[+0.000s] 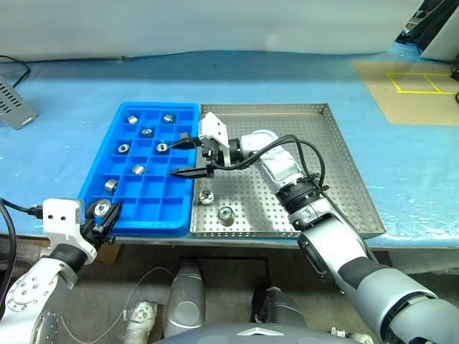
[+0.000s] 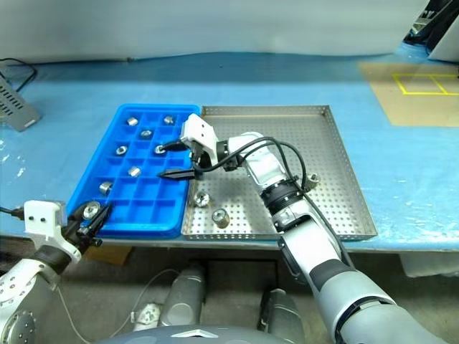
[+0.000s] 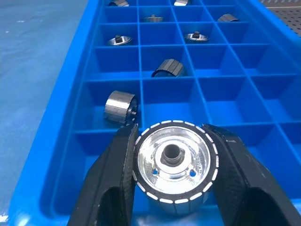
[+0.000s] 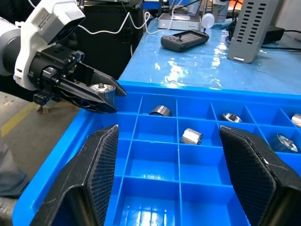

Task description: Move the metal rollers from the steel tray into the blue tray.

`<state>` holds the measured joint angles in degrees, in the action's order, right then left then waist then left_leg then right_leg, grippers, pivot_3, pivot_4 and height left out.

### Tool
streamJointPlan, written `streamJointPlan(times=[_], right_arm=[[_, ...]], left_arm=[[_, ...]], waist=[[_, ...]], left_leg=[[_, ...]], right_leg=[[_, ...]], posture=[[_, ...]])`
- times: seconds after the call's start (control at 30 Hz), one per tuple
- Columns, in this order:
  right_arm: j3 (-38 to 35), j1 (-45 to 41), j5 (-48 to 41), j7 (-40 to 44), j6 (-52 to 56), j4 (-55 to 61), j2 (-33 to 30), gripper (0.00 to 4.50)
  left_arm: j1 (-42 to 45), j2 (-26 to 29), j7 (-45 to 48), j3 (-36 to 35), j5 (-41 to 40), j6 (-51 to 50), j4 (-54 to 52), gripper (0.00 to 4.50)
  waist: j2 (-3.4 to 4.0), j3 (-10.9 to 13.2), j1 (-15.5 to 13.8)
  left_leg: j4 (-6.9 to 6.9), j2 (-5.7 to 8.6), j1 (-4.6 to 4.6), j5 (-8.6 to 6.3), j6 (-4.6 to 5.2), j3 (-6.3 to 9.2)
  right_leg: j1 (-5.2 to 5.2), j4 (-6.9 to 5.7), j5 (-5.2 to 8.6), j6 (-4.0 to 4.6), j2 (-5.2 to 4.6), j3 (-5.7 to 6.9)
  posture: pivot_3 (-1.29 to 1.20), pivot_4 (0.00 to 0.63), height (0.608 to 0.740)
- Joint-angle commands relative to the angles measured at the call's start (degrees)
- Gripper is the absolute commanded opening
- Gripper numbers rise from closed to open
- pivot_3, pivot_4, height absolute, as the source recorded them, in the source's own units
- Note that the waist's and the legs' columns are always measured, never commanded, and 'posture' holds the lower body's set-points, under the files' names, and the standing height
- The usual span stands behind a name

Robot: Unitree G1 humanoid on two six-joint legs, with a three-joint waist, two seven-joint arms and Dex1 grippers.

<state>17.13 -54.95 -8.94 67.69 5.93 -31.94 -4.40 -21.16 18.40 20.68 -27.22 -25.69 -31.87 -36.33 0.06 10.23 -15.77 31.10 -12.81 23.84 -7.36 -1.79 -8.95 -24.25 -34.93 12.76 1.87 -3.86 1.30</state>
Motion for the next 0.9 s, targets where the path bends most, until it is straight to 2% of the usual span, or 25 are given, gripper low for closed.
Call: streamJointPlan(times=[0.03, 0.27, 0.47, 0.77, 0.9], right_arm=[[-0.58, -1.27, 0.15, 0.11, -0.92, 1.08, -0.19, 3.57], [-0.61, -0.57, 0.67, -0.61, -0.66, 2.16, -0.86, 3.57], [-0.8, 0.29, 0.8, -1.61, -0.19, 3.38, -1.54, 3.57], [-1.72, 1.81, 0.23, -3.86, 1.68, 6.53, -3.28, 3.57], [-2.36, 4.51, -0.01, -4.04, 4.5, 11.16, -6.91, 3.57]], left_arm=[[0.57, 0.01, -0.43, 0.65, 0.51, 2.28, 0.86, 1.82], [2.07, 0.73, -0.01, 3.25, 1.41, 2.96, 3.64, 1.82], [2.96, 2.95, 1.32, 3.58, 1.03, 2.62, 5.16, 3.64], [9.86, 6.82, 3.57, 4.26, -2.82, 0.89, 4.9, 3.64], [14.56, 10.56, 9.22, 7.24, -6.29, -0.47, 5.2, 3.64]], waist=[[0.01, 0.0, -0.66], [0.01, -0.01, -0.92], [0.01, -0.01, -0.62], [0.02, -0.01, -0.33], [0.0, -0.02, 0.28]], left_leg=[[0.01, 0.0, 0.0, 0.0, 0.0, 0.05], [0.02, 0.03, -0.02, 0.01, -0.03, 0.11], [0.02, 0.02, -0.03, 0.05, -0.08, 0.11], [0.17, 0.03, -0.06, 0.09, -0.15, 0.16], [0.22, 0.06, -0.11, 0.15, -0.25, 0.13]], right_leg=[[0.01, 0.0, 0.0, 0.0, 0.0, 0.0], [0.02, -0.02, -0.02, -0.01, 0.0, -0.01], [0.01, -0.04, -0.02, 0.0, 0.05, 0.0], [0.02, -0.3, -0.02, 0.0, 0.06, -0.01], [0.04, -0.52, -0.01, 0.0, 0.06, -0.01]], posture=[[0.52, 0.15, 0.74], [0.49, 0.15, 0.74], [0.46, 0.15, 0.74], [0.36, 0.15, 0.74], [0.29, 0.15, 0.74]])
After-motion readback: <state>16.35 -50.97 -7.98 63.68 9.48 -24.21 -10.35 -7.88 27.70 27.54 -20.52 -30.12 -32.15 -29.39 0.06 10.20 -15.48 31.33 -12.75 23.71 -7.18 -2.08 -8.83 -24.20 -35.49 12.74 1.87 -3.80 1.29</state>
